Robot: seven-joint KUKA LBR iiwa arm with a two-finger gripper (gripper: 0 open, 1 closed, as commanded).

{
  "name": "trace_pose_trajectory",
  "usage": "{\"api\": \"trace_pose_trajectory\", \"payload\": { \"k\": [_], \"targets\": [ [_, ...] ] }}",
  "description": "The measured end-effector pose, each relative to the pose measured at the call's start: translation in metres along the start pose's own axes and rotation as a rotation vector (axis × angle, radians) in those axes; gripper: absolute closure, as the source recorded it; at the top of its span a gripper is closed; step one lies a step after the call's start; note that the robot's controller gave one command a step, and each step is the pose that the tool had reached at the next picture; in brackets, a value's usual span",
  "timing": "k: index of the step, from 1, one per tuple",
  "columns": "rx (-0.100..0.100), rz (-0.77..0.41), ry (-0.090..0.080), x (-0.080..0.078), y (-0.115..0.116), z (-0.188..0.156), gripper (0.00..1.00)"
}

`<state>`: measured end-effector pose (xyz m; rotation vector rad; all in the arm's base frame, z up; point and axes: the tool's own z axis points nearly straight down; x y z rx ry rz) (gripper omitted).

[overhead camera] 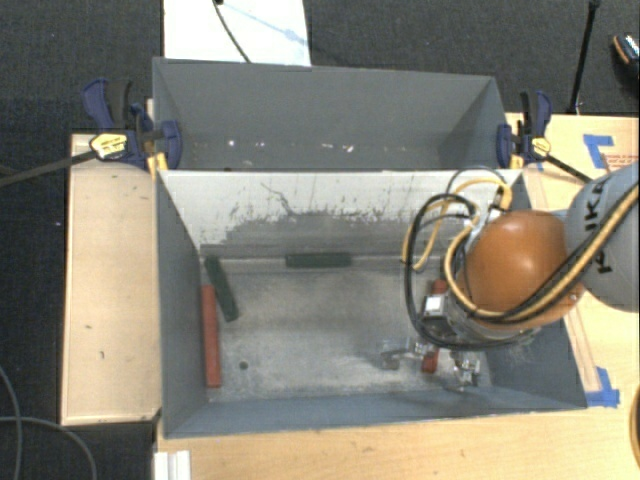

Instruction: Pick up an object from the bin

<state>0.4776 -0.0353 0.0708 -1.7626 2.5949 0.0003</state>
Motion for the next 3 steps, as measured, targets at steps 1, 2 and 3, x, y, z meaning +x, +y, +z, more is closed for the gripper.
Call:
{"api": "trace_pose_trajectory", "payload": {
  "k": [1,2,3],
  "targets": [
    [-0.003,-0.211,0.001,0.058,-0.055,-0.002,0.0],
    [-0.005,-0.208,0.001,0.056,-0.054,-0.002,1.0],
    [0.005,-0.234,0.003,0.063,-0.05,-0.171,1.0]
  ]
}}
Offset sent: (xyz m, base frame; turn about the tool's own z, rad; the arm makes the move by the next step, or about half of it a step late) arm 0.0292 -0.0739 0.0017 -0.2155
